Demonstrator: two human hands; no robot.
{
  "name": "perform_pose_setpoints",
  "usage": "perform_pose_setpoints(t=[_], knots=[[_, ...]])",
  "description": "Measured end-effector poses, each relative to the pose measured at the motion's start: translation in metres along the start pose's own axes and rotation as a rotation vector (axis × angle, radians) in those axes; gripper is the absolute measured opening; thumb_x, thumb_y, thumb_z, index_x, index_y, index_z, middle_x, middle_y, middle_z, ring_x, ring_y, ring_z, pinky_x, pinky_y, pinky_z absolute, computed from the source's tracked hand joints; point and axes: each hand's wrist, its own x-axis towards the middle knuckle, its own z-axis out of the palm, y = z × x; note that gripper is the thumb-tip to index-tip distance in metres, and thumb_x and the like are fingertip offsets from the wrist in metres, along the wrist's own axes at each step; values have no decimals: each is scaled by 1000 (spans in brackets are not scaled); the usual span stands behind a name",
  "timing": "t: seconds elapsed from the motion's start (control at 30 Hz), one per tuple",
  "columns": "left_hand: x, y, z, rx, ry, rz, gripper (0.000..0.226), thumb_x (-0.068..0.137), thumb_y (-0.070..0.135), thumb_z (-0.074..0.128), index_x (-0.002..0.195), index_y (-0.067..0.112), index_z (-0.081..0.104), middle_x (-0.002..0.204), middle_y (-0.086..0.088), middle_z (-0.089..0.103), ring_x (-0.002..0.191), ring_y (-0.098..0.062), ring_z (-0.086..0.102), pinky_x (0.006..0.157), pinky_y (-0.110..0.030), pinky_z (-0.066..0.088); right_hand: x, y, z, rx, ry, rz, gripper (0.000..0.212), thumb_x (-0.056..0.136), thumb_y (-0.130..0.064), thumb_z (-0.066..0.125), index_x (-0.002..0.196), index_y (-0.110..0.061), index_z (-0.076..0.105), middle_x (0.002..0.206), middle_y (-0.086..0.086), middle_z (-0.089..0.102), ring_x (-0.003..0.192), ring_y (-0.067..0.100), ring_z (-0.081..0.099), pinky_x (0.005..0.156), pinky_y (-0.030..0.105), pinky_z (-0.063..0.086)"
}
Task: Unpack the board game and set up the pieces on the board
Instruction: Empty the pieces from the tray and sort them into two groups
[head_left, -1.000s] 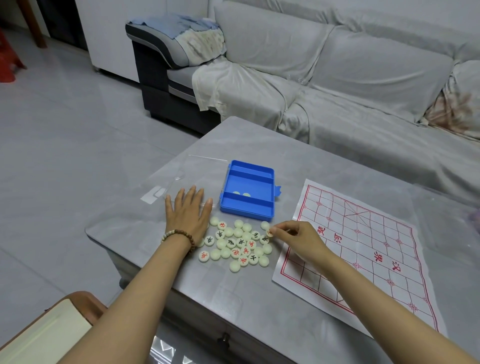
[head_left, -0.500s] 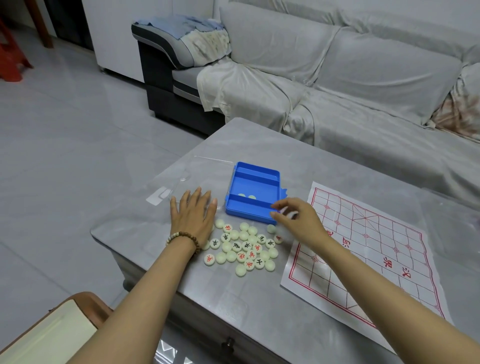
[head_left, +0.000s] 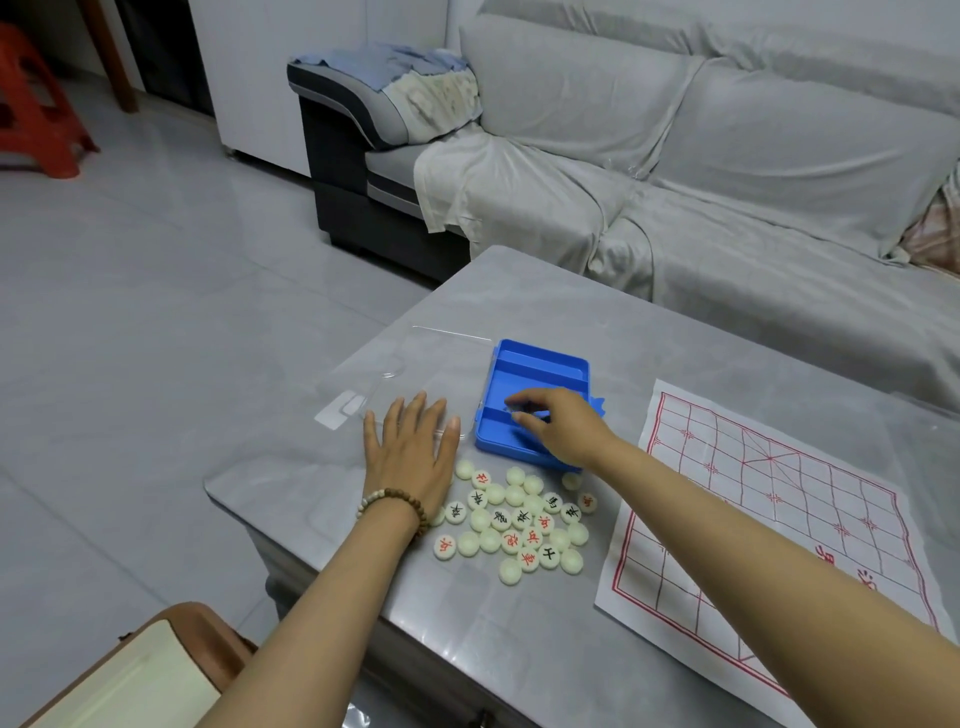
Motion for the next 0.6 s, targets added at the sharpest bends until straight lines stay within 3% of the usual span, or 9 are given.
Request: perform_pose_setpoints(t=[0.13,0.27,0.6], knots=[[-1,0,-2,-5,0,-1,53,98,44,9,147,29,20,157,7,12,145,-14,1,115,-41,-14,9,3,-1,234,53,78,14,85,-18,68,98,-14,73,101,-2,71,96,11,64,91,26,50],[0,0,-2,-12,1,1,53,98,45,9,147,29,21,157,7,12,145,-14,1,116,-41,-14,10,6,-2,388,52,93,13,80,-15,73,92,-12,74,96,0,72,91,10,66,82,18,50],[1,0,0,-28,12,-1,52,98,45,10,147,30,22,156,7,13,145,-13,1,116,-40,-14,12,10,-8,308,75,15,8,75,-14,79,74,-19,72,78,-8,71,78,7,64,77,18,47]])
